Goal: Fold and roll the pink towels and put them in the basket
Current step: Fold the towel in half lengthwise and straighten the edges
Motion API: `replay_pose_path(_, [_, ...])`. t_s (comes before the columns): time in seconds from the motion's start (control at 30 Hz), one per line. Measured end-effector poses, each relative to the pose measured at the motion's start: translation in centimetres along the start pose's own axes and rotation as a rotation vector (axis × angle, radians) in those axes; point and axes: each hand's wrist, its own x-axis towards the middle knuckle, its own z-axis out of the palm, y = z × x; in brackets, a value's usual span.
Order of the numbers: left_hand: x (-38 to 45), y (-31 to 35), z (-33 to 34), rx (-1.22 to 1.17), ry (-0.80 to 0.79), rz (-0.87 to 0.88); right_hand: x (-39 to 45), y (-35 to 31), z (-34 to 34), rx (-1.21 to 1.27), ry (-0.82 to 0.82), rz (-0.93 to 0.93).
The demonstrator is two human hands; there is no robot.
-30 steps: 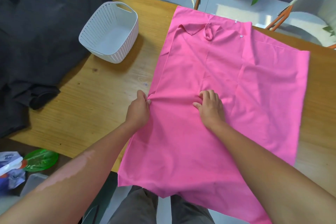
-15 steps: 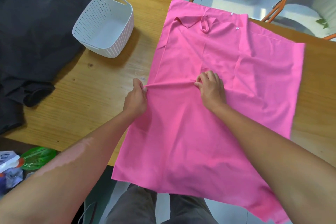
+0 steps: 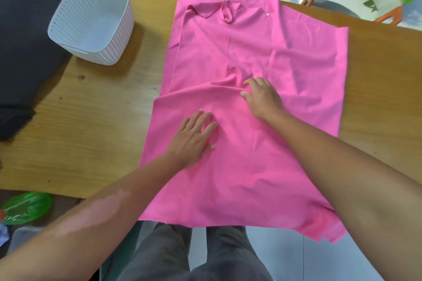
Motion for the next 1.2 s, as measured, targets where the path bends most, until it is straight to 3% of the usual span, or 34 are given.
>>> replay_pose_path(0.3, [4.3, -3.6, 0.7, 0.040, 0.023, -0.060, 5.2, -0.1, 1.8, -0.123, -0.109, -0.103])
replay_pose_path(0.63, [4.5, -4.4, 2.7, -0.050, 0.235, -0.237, 15.7, -2.7, 3.3, -0.263, -0.053, -0.201])
replay_pose_path(1.0, [4.9, -4.5, 3.4, 0.036, 0.205, -0.230, 24.1, -4.9, 3.2, -0.242, 0.082, -0.290])
replay_pose_path(1.2, [4.9, -4.6, 3.0, 0.029, 0.178, -0.221, 27.6, -6.1, 2.6, -0.222, 0.037, -0.290])
